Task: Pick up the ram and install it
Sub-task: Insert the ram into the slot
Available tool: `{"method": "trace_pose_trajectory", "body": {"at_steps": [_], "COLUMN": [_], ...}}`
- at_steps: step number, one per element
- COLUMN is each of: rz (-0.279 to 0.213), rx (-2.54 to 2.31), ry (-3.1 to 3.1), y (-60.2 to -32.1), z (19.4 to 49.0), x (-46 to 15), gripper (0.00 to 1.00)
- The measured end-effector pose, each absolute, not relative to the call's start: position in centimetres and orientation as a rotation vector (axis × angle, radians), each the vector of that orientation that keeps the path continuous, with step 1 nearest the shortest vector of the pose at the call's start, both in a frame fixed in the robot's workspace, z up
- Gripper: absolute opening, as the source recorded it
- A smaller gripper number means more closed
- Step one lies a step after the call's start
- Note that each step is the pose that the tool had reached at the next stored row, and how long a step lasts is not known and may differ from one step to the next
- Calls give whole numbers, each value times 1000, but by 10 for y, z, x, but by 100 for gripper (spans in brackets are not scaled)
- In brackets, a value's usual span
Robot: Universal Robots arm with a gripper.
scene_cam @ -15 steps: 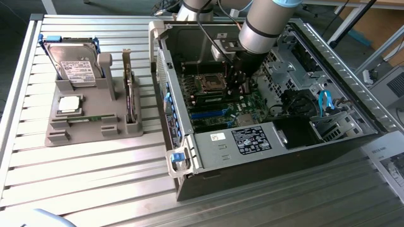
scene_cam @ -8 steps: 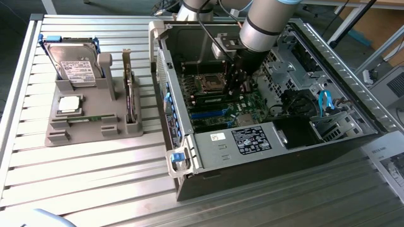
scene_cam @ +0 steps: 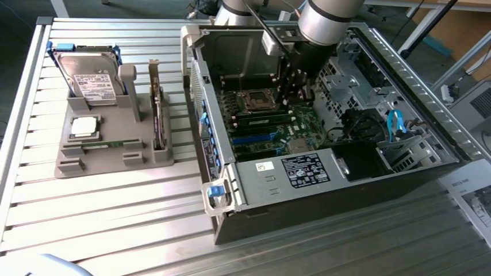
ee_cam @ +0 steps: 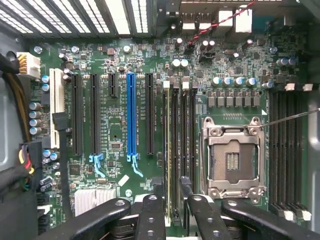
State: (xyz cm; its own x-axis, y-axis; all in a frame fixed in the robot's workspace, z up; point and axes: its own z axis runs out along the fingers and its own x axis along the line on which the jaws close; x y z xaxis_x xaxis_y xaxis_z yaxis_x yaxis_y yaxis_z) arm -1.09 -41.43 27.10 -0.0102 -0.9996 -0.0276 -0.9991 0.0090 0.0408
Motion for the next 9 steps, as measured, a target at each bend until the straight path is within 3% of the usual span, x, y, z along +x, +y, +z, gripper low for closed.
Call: {"method": "trace_pose_trajectory", "body": {"at_steps": [9], "rz": [-76], "rx": [2204], "ry": [-2225], "y": [-414], "z": [288], "x": [-11], "gripper": [25]}}
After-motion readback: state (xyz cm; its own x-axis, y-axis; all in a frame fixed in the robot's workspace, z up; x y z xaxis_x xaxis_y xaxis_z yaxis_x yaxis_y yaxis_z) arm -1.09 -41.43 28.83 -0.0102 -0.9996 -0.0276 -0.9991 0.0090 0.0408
